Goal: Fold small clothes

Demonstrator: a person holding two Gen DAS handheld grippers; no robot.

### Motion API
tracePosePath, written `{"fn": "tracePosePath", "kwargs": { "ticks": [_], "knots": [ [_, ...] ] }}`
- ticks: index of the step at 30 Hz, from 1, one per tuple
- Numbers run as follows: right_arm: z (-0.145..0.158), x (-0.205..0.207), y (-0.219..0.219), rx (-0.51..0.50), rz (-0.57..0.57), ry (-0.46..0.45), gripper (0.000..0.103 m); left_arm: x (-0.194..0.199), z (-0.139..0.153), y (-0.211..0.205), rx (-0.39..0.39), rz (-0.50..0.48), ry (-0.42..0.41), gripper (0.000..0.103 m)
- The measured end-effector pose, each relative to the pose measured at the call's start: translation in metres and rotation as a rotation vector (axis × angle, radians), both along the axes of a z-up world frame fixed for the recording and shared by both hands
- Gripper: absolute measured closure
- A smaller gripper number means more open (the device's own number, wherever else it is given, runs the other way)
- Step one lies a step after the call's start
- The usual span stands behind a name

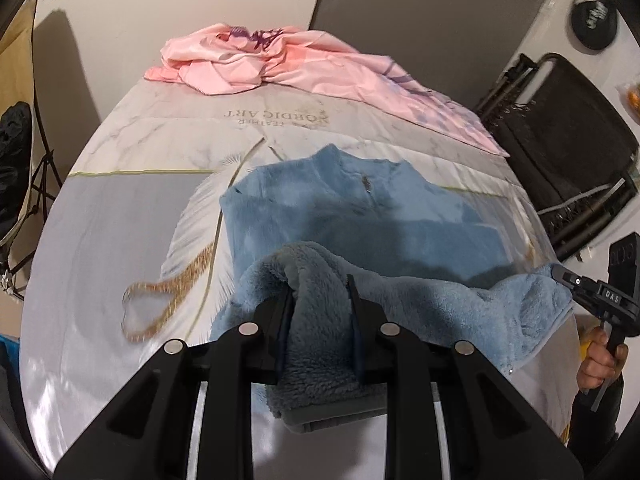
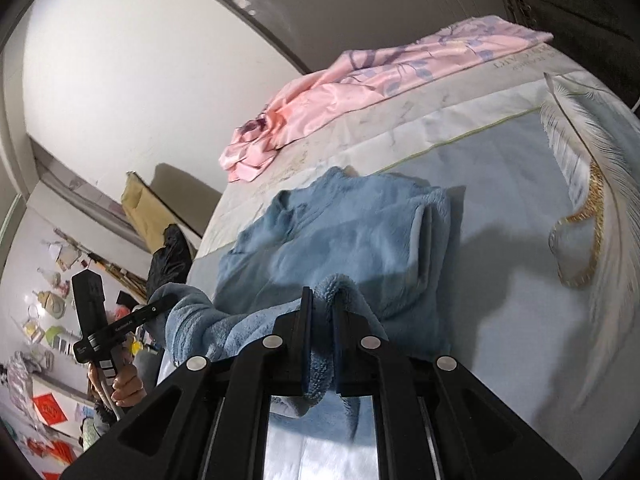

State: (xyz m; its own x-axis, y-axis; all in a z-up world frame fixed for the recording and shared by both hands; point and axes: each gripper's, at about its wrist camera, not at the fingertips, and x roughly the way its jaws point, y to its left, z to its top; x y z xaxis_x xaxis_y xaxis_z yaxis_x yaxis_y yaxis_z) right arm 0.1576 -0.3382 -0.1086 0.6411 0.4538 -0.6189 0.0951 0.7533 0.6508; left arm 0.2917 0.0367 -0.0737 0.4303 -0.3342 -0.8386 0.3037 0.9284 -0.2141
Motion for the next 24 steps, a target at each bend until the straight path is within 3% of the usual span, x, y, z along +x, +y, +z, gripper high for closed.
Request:
{"fn": "tracePosePath", "kwargs": {
  "ticks": [8, 12, 14, 16, 17, 18, 21, 24],
  "knots": [
    [-0.038, 0.040, -0.010, -0.016, -0.033, 0.082, 0.094, 0.043, -0.043, -0.010, 0.056, 0.039, 0.067, 0.080],
    [-0.057, 0.049, -0.013, -0.026, -0.035, 0.129, 0.091, 0.047, -0.052, -0.014, 0.076, 0.049, 0.068, 0.072],
    [-0.052, 0.045, -0.020, 0.022, -0.033, 0.113, 0.090, 0.043, -0.041, -0.012, 0.057, 0.036, 0.062, 0.064],
    [-0.039, 0.036, -0.027, 0.041, -0.024, 0.066, 0.085, 0.037, -0.025, -0.006, 0.022, 0.016, 0.044, 0.022],
    [-0.025, 0.027, -0.031, 0.014, -0.027, 0.025, 0.067, 0.032, -0.014, -0.001, 0.019, 0.026, 0.007, 0.014],
    [-0.017, 0.023, -0.033, -0.010, -0.029, 0.003, 0.048, 0.025, 0.001, 0.006, 0.034, 0.049, -0.061, 0.009],
    [0.000, 0.007, -0.029, -0.160, -0.007, -0.045, 0.046, 0.017, 0.020, 0.025, 0.033, 0.040, -0.122, 0.008],
    [-0.004, -0.003, -0.013, -0.261, 0.077, -0.061, 0.046, 0.014, 0.013, 0.037, 0.070, 0.032, -0.139, 0.008]
  ]
}}
